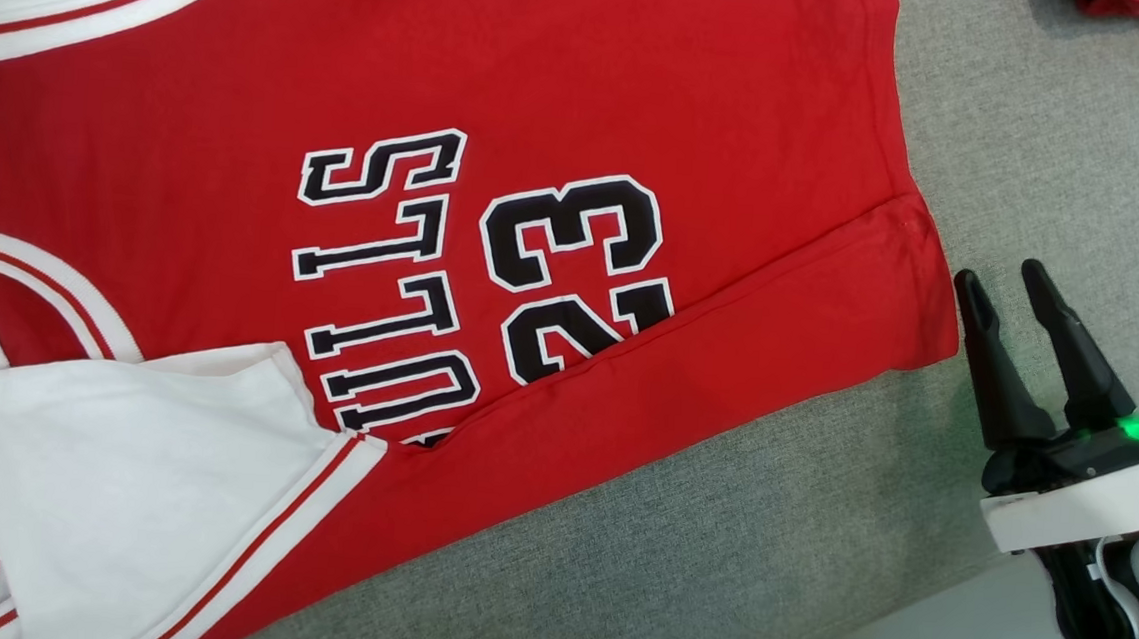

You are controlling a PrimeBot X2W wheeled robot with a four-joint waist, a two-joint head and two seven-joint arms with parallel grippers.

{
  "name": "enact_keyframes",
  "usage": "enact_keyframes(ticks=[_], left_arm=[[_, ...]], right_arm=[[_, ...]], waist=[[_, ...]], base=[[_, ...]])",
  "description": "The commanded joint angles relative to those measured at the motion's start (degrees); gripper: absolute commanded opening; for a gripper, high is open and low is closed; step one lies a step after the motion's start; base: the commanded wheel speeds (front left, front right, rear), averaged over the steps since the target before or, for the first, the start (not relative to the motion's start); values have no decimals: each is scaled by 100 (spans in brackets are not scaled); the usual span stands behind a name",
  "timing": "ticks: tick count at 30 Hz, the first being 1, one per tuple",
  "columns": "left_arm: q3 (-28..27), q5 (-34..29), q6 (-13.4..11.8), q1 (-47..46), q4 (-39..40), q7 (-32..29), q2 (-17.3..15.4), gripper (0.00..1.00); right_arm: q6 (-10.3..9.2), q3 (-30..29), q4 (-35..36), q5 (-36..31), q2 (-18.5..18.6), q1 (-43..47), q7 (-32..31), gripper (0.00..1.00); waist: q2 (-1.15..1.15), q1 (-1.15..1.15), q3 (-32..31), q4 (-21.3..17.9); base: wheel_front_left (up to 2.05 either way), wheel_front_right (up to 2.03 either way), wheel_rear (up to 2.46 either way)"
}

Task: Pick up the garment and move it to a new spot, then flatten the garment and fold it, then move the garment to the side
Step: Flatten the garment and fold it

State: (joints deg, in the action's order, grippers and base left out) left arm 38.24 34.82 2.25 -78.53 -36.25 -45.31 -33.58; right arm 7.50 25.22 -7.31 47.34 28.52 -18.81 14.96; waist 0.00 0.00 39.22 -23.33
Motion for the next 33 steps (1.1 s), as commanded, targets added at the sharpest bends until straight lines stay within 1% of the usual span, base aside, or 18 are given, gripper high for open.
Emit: enact_keyframes(ticks=[1, 4, 8, 10, 12, 13, 14, 17, 19, 20, 24, 28, 30, 33], left_arm=[[6, 20, 52, 10, 24, 59, -9, 0], [3, 85, 132, 23, 94, 150, 31, 0], [-3, 237, 240, 62, 232, 193, 97, 0], [-16, 324, 280, 113, 330, 182, 119, 0], [-20, 420, 306, 201, 437, 159, 136, 0], [-15, 462, 326, 243, 506, 151, 138, 0], [-9, 500, 326, 284, 581, 134, 136, 0], [9, 595, 353, 402, 849, 71, 93, 0], [38, 628, 358, 492, 1047, 3, 47, 0], [38, 628, 358, 492, 1047, 3, 47, 0], [58, 696, 310, 604, 1464, -157, -41, 0], [87, 731, 228, 681, 1857, -312, -98, 0], [94, 750, 177, 679, 2027, -391, -111, 0], [109, 758, 129, 726, 2234, -459, -152, 0]], right_arm=[[-3, -46, 40, 24, 55, -80, 32, 100], [-3, -130, 138, 54, 153, -106, 32, 100], [-3, -87, 195, 149, 418, -285, 18, 100], [-3, -15, 138, 160, 546, -521, -158, 100], [-3, 27, -68, -6, 640, -836, -513, 100], [-3, -8, -244, -84, 606, -1025, -738, 100], [-3, -61, -440, -222, 541, -1232, -977, 100], [-2, -279, -1055, -573, 142, -1915, -1839, 100], [-2, -311, -1451, -882, -106, -2370, -2536, 100], [-2, -311, -1451, -882, -106, -2370, -2536, 100], [-5, -506, -2144, -1670, -632, -3237, -3564, 100], [-6, -890, -2741, -2563, -1125, -3847, -4112, 100], [-6, -1085, -2973, -2865, -1332, -4020, -4289, 100], [-6, -1351, -3262, -3138, -1575, -4208, -4464, 100]], waist=[[0, 0, -26, 20], [0, 0, -115, 105], [0, 0, -279, 255], [0, 0, -370, 336], [0, 0, -465, 424], [0, 0, -509, 468], [0, 0, -552, 513], [0, 0, -650, 627], [0, 0, -690, 693], [0, 0, -690, 693], [0, 0, -712, 818], [0, 0, -673, 934], [0, 0, -642, 986], [0, 0, -605, 1035]], base=[[0, 0, 0], [0, 0, 0], [0, 0, 0], [0, 0, 0], [0, 0, 0], [0, 0, 0], [0, 0, 0], [0, 0, 0], [0, 0, 0], [0, 0, 0], [0, 0, 0], [0, 0, 0], [0, 0, 0], [0, 0, 0]])
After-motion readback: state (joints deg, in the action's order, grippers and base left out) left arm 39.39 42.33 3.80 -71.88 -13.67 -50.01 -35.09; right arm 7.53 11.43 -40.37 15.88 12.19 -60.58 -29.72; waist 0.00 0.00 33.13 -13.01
